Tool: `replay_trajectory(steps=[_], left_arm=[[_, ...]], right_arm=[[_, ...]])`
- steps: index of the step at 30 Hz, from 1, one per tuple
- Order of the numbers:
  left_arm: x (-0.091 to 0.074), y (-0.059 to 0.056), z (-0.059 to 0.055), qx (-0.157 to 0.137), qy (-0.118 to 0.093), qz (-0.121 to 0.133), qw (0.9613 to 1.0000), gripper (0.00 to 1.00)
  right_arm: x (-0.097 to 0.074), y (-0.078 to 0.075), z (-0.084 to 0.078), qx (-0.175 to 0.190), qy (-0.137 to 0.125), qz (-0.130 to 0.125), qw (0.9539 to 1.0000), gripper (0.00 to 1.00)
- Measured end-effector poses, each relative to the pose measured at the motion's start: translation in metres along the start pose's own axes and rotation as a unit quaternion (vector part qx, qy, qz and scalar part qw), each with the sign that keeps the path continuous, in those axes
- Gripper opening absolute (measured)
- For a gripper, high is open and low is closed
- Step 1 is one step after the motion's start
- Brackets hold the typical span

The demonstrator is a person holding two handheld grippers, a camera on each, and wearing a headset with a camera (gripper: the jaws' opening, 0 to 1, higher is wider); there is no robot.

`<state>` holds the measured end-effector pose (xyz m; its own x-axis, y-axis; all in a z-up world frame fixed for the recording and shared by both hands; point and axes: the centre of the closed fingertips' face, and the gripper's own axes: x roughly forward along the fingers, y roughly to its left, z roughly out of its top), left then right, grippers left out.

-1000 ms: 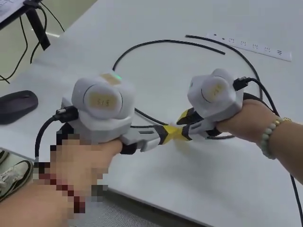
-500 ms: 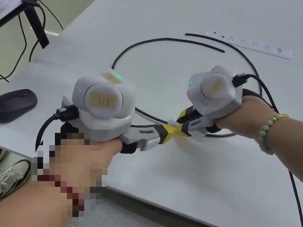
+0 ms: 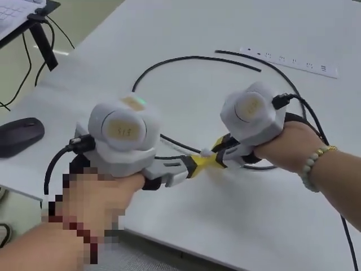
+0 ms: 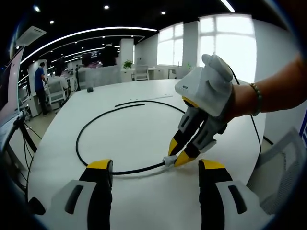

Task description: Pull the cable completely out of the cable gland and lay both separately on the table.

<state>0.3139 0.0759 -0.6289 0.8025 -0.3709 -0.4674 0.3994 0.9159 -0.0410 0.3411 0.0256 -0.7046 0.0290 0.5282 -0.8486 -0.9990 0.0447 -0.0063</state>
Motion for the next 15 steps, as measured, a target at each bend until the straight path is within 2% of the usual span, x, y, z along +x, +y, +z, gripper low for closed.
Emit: replay_trajectory(steps=[1,2,4,10,15], left_arm=[[0.0,0.0,0.001,0.001,-0.001,0.0,1.0,0.73],[-0.002,-0.001,0.007,0.006,-0.006,-0.003,1.0,0.72],[-0.004,-0.003,0.014,0.011,-0.015,-0.007,0.9998,0.7],[-0.012,-0.014,0.04,0.045,-0.045,-0.029,0.9976,0.6],[-0.021,-0.04,0.055,0.082,-0.06,-0.083,0.9914,0.42]], right_arm=[[-0.002,-0.001,0.001,0.001,-0.002,-0.002,1.0,0.07],[-0.013,-0.003,0.003,0.005,-0.012,-0.01,0.9999,0.07],[-0.024,-0.002,0.006,0.026,-0.027,-0.01,0.9993,0.08],[-0.057,0.003,0.004,0.034,-0.039,-0.022,0.9984,0.08],[-0.089,0.01,0.002,0.041,-0.055,-0.042,0.9967,0.08]])
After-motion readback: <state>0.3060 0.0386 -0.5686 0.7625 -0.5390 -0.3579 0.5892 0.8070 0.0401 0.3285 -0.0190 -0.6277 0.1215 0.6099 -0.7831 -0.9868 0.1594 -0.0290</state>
